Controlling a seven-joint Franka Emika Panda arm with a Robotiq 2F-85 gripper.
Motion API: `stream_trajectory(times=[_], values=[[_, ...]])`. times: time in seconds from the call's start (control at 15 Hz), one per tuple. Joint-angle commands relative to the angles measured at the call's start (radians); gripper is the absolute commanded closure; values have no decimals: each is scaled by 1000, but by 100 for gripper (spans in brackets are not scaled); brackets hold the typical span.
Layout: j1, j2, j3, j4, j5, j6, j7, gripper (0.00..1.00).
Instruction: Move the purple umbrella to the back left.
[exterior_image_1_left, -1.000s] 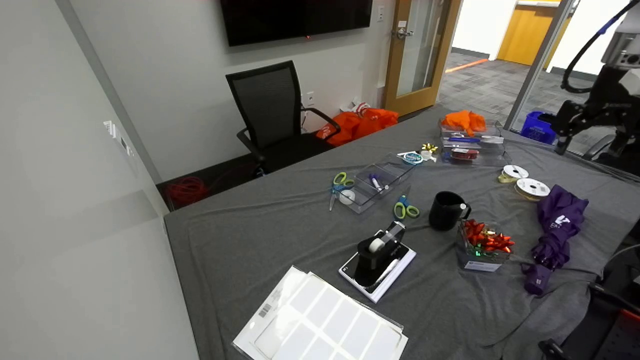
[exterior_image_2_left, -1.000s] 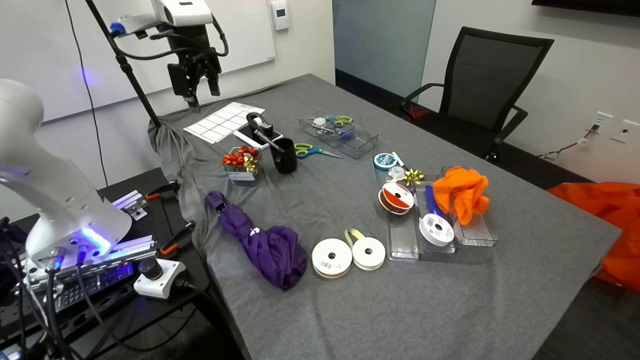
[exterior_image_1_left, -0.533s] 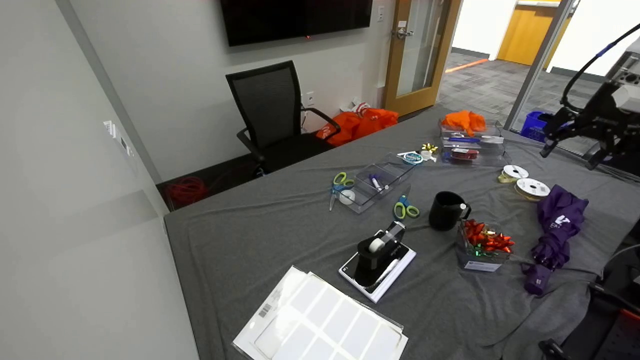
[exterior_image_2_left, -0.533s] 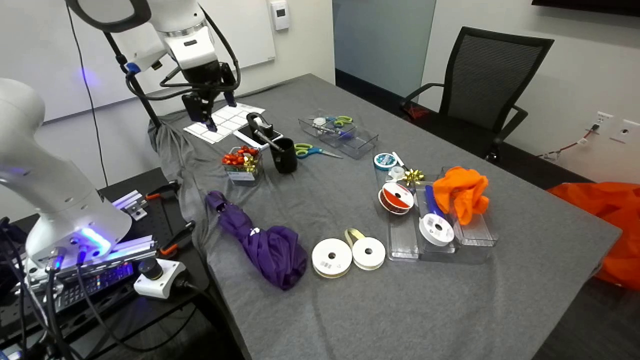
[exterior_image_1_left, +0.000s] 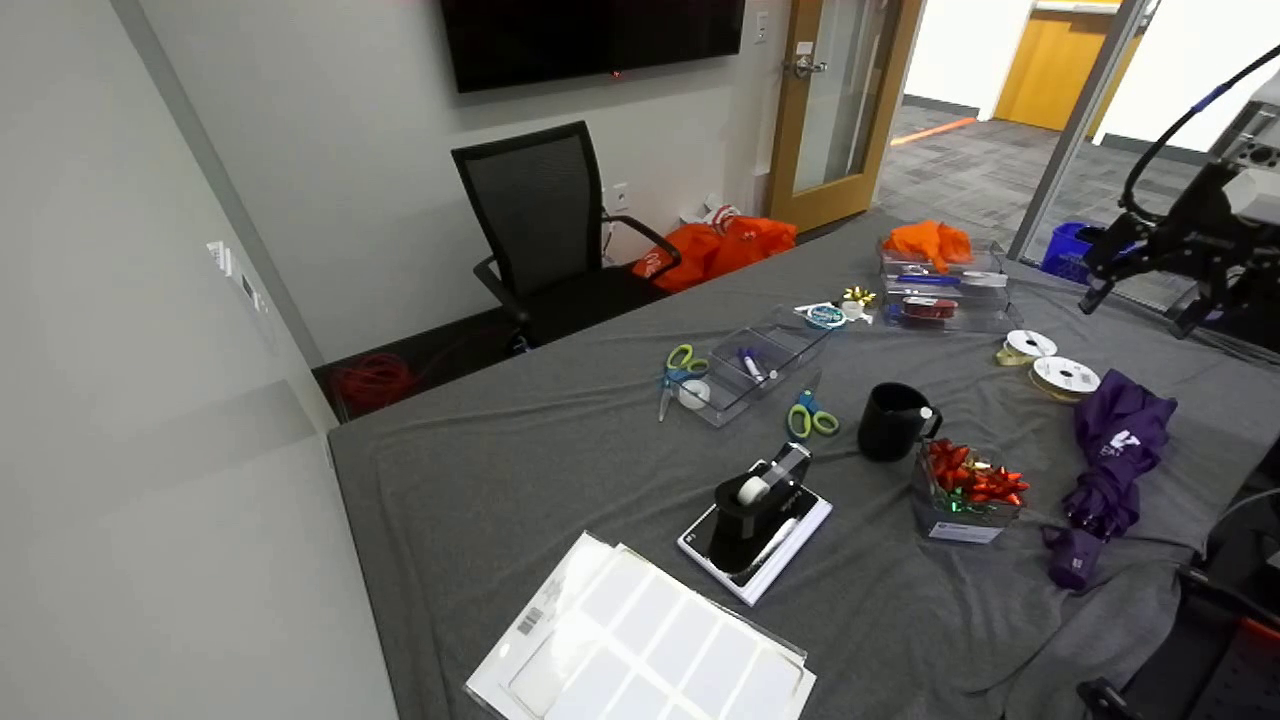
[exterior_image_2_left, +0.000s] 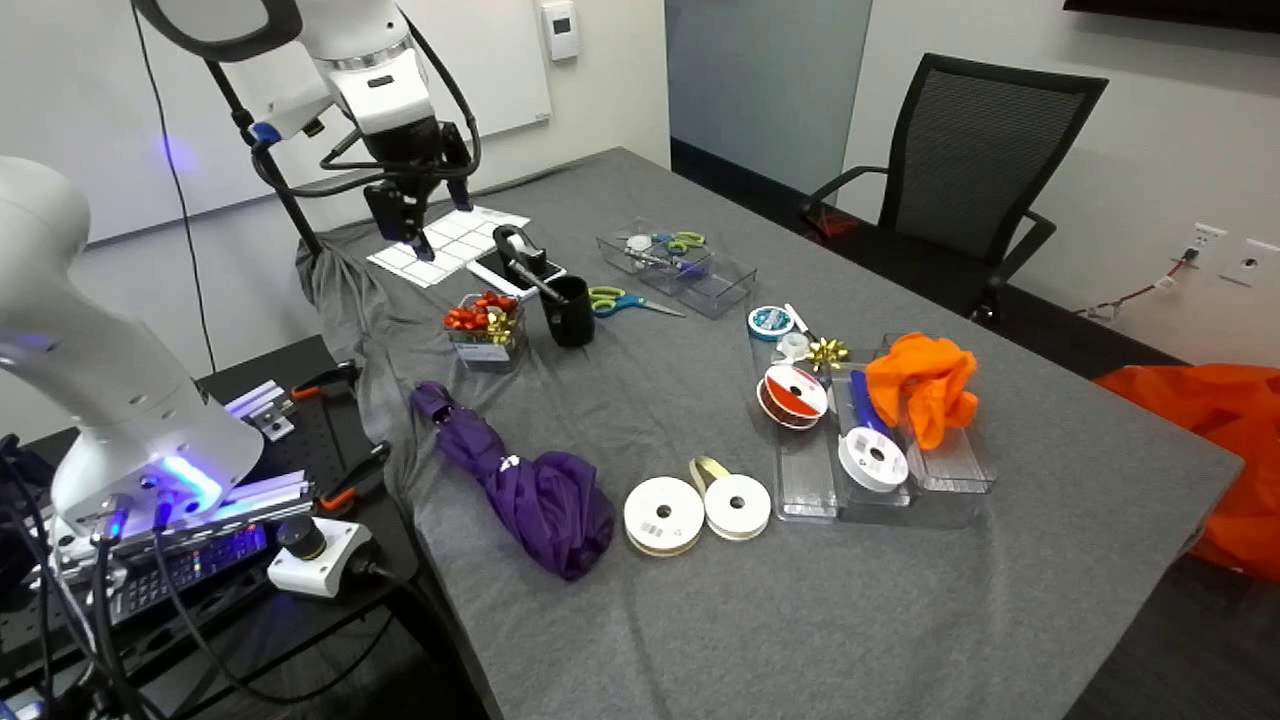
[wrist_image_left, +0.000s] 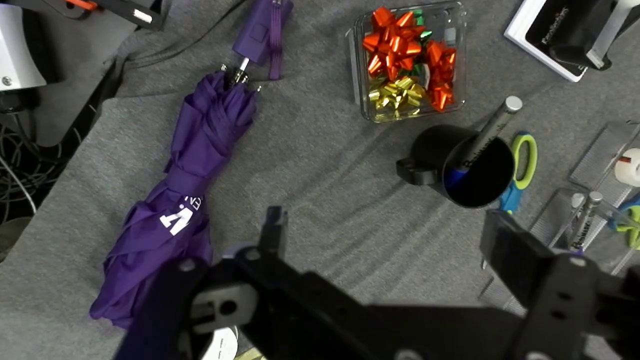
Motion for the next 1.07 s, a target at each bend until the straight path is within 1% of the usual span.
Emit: stream_trajectory(times=[0.0,0.27,0.4,0.6,0.73,1.0], values=[[-37,25,11,-22,3,41,-23,0],[-92,91,0,-64,-15,137,12,0],[-132,148,1,-75,-41,183,52,0],[-167,250,-6,-81,-85,244,103,0],[-173,322,-13,-91,-108,319,145,0],[-135,498,-55,-97,-46,528,113,0]])
